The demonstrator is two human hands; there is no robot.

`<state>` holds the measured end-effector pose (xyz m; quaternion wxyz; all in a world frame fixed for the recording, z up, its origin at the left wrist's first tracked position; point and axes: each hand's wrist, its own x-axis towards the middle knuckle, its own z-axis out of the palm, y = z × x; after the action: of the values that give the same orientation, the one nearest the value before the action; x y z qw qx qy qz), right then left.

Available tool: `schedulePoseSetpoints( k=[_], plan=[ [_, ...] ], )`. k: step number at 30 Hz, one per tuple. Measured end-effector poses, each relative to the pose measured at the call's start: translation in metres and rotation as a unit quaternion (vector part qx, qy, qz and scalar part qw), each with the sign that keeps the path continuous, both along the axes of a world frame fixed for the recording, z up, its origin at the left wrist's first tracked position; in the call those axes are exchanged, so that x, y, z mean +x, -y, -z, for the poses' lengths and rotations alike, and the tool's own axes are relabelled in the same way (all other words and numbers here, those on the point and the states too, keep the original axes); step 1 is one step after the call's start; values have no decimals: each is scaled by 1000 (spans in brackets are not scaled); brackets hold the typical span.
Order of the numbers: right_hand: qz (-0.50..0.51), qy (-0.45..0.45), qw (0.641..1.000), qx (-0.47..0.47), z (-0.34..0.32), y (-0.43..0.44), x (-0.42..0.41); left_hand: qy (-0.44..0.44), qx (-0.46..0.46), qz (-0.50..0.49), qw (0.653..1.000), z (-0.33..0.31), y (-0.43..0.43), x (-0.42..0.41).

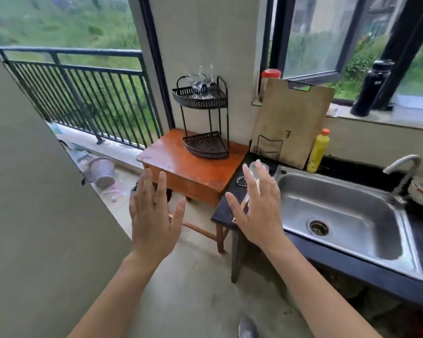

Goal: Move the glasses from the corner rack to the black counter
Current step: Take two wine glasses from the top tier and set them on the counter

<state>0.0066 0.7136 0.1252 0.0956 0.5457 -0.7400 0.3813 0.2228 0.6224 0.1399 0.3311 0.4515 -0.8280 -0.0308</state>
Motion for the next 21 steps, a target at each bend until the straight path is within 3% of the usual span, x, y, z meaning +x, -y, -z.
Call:
schedulePoseSetpoints(
  k=[7, 21],
  plan=[
    [-25, 18, 1000, -5, -37, 157, -91, 24, 0, -24, 999, -47, 139, -96],
    [-4, 80, 996, -26, -49, 390, -182, -95, 46, 69, 992, -49, 405, -196]
  ],
)
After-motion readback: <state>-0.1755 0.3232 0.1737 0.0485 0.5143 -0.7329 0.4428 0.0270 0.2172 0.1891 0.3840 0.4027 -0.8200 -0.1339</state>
